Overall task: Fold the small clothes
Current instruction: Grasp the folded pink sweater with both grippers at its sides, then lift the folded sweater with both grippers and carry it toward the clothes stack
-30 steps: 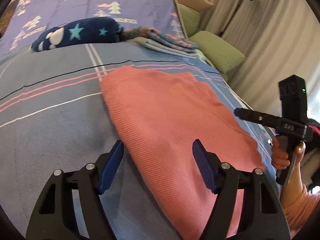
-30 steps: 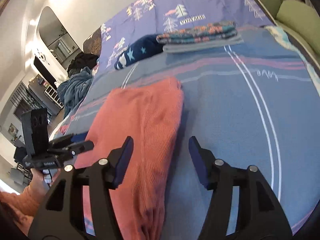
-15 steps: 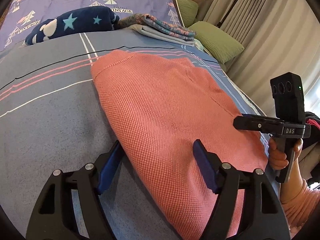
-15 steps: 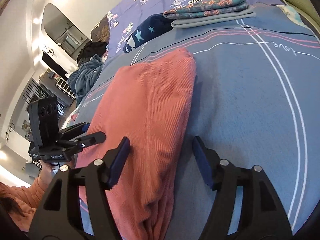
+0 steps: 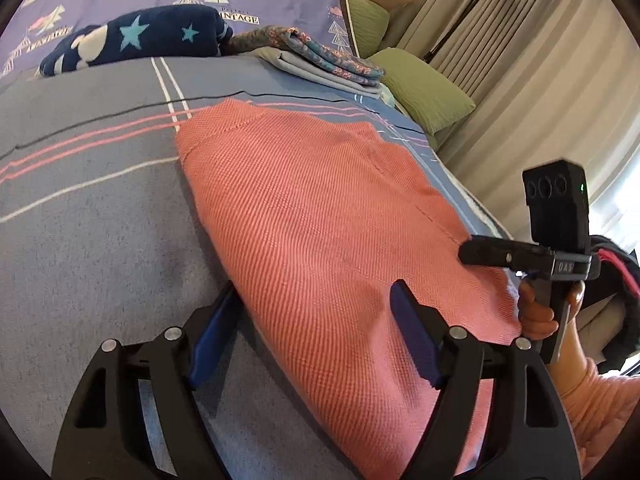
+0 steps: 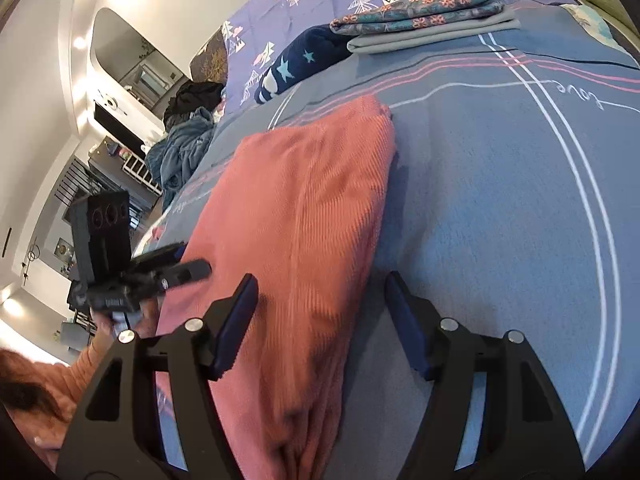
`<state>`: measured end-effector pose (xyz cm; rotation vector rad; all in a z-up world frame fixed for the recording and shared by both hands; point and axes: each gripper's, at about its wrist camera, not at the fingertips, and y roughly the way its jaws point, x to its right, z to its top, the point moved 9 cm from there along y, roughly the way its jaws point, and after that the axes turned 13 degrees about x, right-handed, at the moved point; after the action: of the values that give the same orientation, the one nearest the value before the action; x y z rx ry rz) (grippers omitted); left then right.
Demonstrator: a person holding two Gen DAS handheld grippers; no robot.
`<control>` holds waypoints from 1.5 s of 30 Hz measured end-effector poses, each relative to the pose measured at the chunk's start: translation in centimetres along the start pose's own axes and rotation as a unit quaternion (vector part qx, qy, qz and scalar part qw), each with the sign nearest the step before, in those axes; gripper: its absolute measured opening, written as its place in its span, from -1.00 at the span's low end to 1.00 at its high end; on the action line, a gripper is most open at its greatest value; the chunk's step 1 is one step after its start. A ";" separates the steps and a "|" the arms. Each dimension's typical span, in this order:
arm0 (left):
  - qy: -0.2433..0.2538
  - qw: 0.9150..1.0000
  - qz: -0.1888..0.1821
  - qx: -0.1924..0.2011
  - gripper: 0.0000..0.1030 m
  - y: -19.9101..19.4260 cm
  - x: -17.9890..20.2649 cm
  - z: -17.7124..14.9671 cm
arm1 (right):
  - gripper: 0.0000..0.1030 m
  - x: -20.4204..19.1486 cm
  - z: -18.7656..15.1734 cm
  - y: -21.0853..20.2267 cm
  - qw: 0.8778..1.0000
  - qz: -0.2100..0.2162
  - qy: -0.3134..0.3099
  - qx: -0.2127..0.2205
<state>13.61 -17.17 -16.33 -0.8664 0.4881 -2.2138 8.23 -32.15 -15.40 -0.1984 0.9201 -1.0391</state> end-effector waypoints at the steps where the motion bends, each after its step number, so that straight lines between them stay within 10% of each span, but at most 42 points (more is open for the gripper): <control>1: -0.002 1.000 -0.011 -0.005 0.50 -0.3 0.1 -0.2 | 0.30 -0.1 -0.5 -0.7 1.000 -0.003 -0.008 -0.004; 12: 0.030 0.999 -0.020 -0.015 0.47 1.4 0.9 0.0 | 0.38 -0.2 1.0 2.2 0.997 0.077 -0.003 -0.018; 24: 0.032 0.999 -0.001 -0.007 0.08 3.4 0.3 1.9 | -0.26 -0.5 3.7 6.5 0.997 0.077 -0.010 -0.024; 33: 0.089 0.995 0.042 0.018 -0.18 1.9 1.7 2.2 | -0.47 -2.1 3.3 4.3 0.995 -0.008 -0.095 0.026; 45: 0.153 0.981 0.043 0.115 -0.44 -5.2 7.9 4.9 | -0.55 -9.6 4.4 -5.1 0.954 -0.132 -0.213 0.161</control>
<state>10.40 -19.78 -6.44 -0.3780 0.3939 -2.2776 6.36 -28.21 -4.50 -0.2639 0.3288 -1.3140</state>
